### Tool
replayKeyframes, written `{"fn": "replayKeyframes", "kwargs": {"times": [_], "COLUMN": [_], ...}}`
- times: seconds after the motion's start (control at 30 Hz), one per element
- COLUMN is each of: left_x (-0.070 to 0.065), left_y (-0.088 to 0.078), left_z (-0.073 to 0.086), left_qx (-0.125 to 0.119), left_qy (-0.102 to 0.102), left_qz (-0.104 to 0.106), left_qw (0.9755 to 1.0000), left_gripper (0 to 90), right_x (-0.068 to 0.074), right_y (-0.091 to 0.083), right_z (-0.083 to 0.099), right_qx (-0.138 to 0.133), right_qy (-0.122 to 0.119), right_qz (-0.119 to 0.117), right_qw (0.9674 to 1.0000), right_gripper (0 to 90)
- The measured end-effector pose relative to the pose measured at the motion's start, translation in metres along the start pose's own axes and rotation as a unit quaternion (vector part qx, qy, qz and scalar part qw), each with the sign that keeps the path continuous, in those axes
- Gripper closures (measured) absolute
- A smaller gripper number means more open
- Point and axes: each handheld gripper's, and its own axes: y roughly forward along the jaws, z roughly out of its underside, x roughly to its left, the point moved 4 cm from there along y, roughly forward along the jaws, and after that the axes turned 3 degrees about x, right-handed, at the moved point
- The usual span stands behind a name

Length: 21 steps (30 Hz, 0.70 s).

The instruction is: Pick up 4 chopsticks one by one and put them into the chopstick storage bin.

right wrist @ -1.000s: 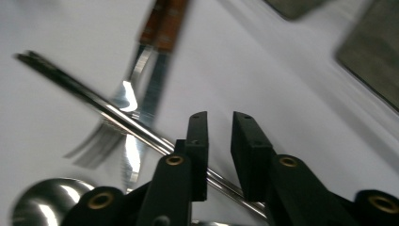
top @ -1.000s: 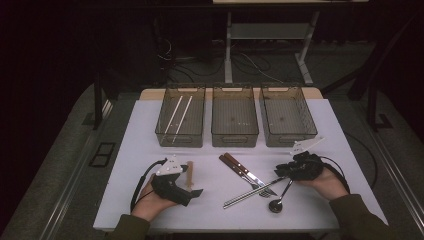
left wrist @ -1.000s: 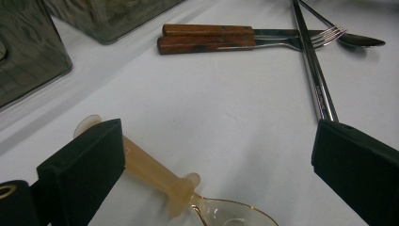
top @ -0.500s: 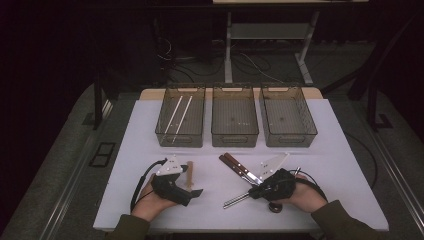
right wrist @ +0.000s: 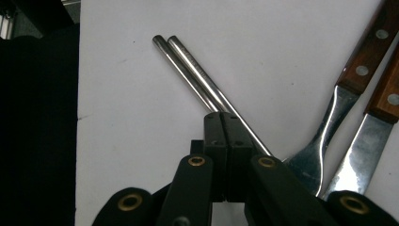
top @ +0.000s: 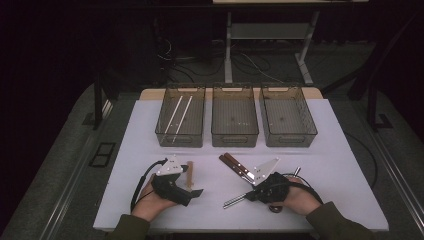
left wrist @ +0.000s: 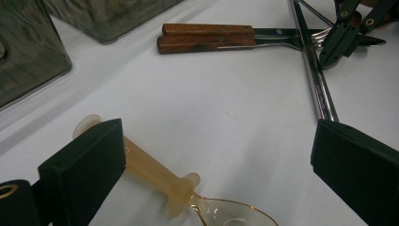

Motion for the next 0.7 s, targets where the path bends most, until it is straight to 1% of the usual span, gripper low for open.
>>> {"fn": "replayKeyframes", "kwargs": {"times": [0.2,0.43,0.5,0.6,0.7], "left_x": [0.0,0.0,0.0,0.0,0.001], "left_y": [0.0,0.0,0.0,0.0,0.0], "left_z": [0.0,0.0,0.0,0.0,0.0], "left_qx": [0.001,0.0,0.0,0.0,0.0], "left_qy": [0.0,-0.001,-0.001,0.0,-0.001], "left_qz": [0.0,0.0,0.0,0.0,-0.001], "left_qw": [1.0,1.0,1.0,1.0,1.0], "left_gripper": [2.1,2.1,2.1,2.1,2.1], "right_x": [-0.001,-0.004,-0.006,-0.009,-0.012], "right_y": [0.003,0.005,0.005,0.005,0.005], "right_z": [-0.004,-0.008,-0.009,-0.009,-0.009], "right_qx": [-0.007,-0.007,-0.006,-0.007,-0.009], "right_qy": [0.005,0.005,0.008,0.013,0.012], "right_qz": [0.012,0.022,0.029,0.033,0.04], "right_qw": [0.9999,0.9997,0.9995,0.9994,0.9991], "right_gripper": [89.6,89.6,89.6,89.6,89.6]}}
